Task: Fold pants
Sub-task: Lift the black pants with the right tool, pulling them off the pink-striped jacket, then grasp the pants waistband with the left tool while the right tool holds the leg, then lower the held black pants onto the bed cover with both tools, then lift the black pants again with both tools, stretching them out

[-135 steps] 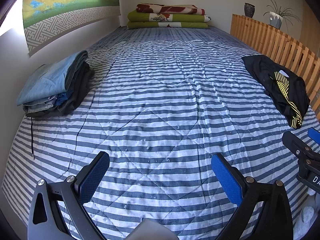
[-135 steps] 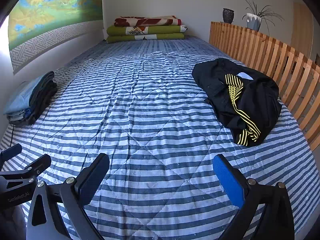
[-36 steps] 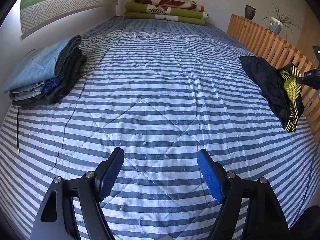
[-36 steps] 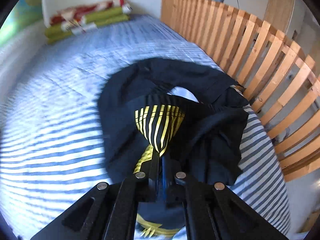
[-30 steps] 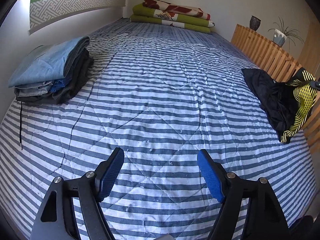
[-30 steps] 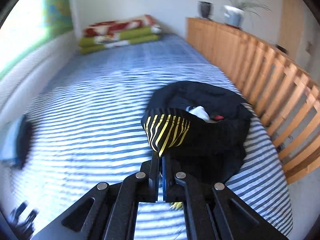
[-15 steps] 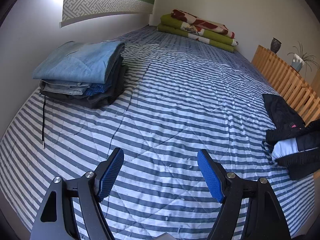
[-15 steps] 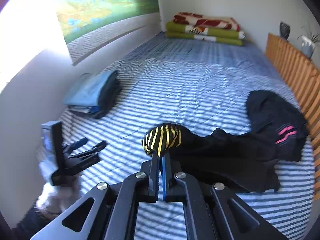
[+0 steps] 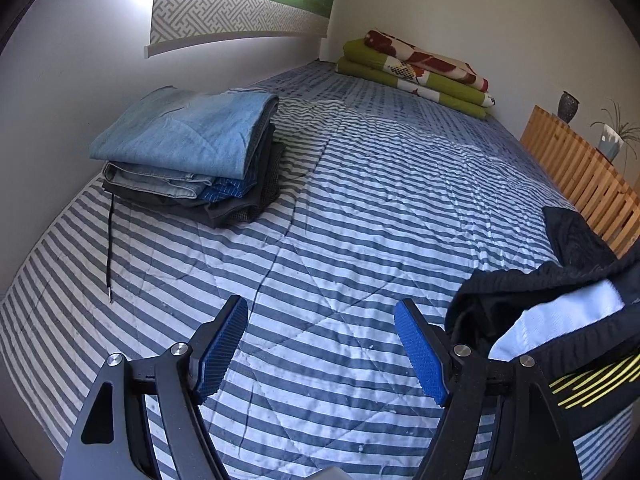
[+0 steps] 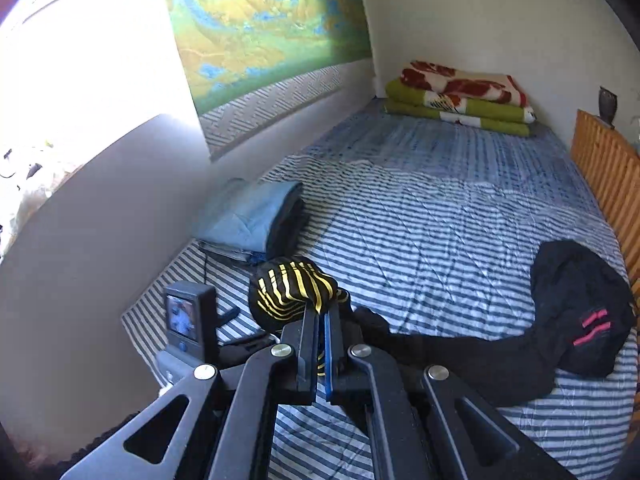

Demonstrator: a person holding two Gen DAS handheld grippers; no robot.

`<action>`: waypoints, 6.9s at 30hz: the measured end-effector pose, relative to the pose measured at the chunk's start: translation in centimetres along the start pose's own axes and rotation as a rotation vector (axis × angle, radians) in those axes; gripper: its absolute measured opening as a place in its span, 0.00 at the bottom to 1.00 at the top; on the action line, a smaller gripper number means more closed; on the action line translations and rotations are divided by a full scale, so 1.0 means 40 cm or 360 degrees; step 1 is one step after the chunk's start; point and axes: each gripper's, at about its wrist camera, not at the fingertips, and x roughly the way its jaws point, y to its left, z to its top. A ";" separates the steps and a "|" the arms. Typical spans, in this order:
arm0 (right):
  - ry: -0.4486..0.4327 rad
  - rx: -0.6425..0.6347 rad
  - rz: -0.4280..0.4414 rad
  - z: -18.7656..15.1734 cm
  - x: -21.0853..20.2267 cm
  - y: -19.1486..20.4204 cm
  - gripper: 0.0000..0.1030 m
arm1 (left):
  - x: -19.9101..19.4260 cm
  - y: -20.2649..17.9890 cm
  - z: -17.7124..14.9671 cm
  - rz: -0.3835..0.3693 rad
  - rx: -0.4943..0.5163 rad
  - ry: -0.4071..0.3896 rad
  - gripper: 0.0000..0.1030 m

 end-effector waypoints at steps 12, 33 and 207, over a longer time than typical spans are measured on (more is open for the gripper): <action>0.0531 0.0647 -0.0600 -0.449 0.217 -0.578 0.02 | 0.075 -0.165 -0.048 -0.0113 0.0252 0.0173 0.77; 0.0146 0.1085 -0.0277 -0.569 0.202 -0.645 0.53 | 0.292 -0.400 0.037 -0.0239 0.0451 0.0512 0.74; -0.0567 -0.0106 -0.0070 -0.070 -0.457 -0.208 0.01 | -0.804 -0.072 0.255 -0.0826 0.0401 -0.0245 0.05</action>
